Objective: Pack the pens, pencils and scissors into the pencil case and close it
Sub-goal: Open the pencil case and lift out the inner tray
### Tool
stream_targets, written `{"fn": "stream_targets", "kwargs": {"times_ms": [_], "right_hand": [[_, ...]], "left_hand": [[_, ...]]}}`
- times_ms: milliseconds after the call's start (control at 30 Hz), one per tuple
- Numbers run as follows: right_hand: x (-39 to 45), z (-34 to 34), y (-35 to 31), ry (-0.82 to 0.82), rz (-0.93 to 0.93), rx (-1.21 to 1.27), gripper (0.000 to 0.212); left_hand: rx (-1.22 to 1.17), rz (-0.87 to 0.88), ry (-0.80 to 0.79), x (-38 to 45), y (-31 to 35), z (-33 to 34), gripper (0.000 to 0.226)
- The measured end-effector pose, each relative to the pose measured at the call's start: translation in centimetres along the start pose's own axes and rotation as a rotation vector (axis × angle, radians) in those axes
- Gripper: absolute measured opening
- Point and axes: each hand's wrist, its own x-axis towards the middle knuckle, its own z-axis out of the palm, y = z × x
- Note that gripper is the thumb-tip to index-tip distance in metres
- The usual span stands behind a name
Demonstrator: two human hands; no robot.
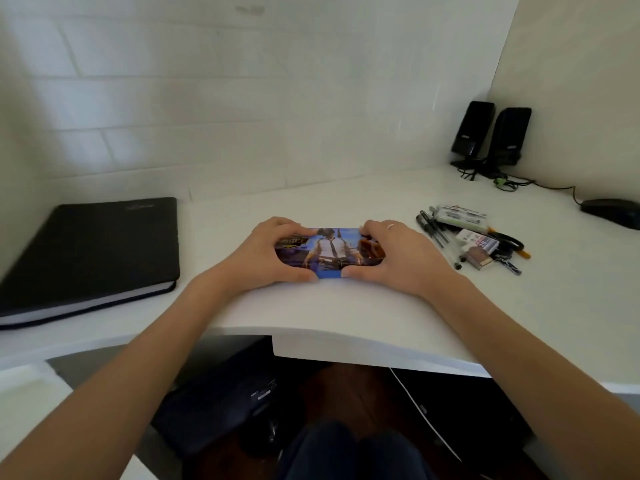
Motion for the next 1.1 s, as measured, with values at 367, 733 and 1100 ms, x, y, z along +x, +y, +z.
{"fn": "stream_targets", "kwargs": {"times_ms": [367, 733, 1100], "right_hand": [[0.7, -0.1, 0.3, 0.012, -0.052, -0.043, 0.062], [1.4, -1.5, 0.0, -0.036, 0.001, 0.042, 0.062], [2.1, -2.2, 1.2, -0.232, 0.048, 0.247, 0.054]], "left_hand": [[0.04, 0.025, 0.02, 0.0, 0.0, 0.2, 0.071], [-0.037, 0.009, 0.069, -0.4, 0.4, 0.0, 0.078], [-0.219, -0.082, 0.018, -0.3, -0.2, -0.6, 0.093]]}}
